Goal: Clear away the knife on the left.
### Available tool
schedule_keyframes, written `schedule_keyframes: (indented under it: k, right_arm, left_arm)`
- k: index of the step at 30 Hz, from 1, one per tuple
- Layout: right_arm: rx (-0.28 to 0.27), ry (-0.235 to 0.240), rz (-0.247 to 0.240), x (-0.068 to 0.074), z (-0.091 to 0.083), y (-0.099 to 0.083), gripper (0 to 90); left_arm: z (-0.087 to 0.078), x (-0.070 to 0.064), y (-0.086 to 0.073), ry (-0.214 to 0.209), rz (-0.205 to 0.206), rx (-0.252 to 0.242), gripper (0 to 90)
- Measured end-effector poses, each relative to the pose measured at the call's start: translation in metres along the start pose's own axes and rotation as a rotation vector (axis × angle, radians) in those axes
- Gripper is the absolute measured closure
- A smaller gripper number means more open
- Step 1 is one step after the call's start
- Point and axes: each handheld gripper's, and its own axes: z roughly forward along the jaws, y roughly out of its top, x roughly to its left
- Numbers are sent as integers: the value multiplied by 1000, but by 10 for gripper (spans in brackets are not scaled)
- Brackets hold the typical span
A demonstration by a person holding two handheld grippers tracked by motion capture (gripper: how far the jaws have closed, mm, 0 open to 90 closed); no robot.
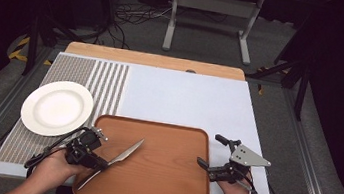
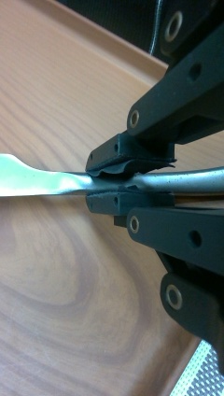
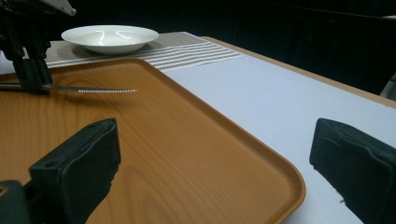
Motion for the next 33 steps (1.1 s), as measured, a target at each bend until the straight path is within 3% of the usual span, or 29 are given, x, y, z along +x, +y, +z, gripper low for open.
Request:
schedule_keyframes:
  k: [18, 20, 21, 24, 25, 28, 29, 30, 33]
  right_arm:
    - [-2, 8, 0, 0, 0, 0, 25]
    - [-3, 8, -1, 0, 0, 0, 25]
    - [-3, 8, -2, 0, 0, 0, 25]
    - [-3, 8, 2, 0, 0, 0, 25]
    - [-4, 7, 1, 0, 0, 0, 25]
    - [-5, 8, 0, 0, 0, 0, 25]
    - [-5, 8, 0, 0, 0, 0, 25]
    - [-5, 7, 0, 0, 0, 0, 25]
    - [-6, 8, 1, 0, 0, 0, 25]
  left_arm:
    - [0, -1, 0, 23, 18, -11, 775]
    - [-1, 0, 0, 19, 23, -22, 676]
    - [-3, 0, 0, 15, 22, -22, 676]
    - [-4, -1, 0, 19, 39, -36, 567]
    - [-5, -1, 1, 21, 60, -53, 533]
    - [-7, -3, 1, 20, 77, -72, 369]
    - [-7, -3, 2, 15, 85, -79, 369]
    - [-9, -5, 3, 16, 137, -99, 269]
    - [-10, -6, 5, 4, 184, -115, 227]
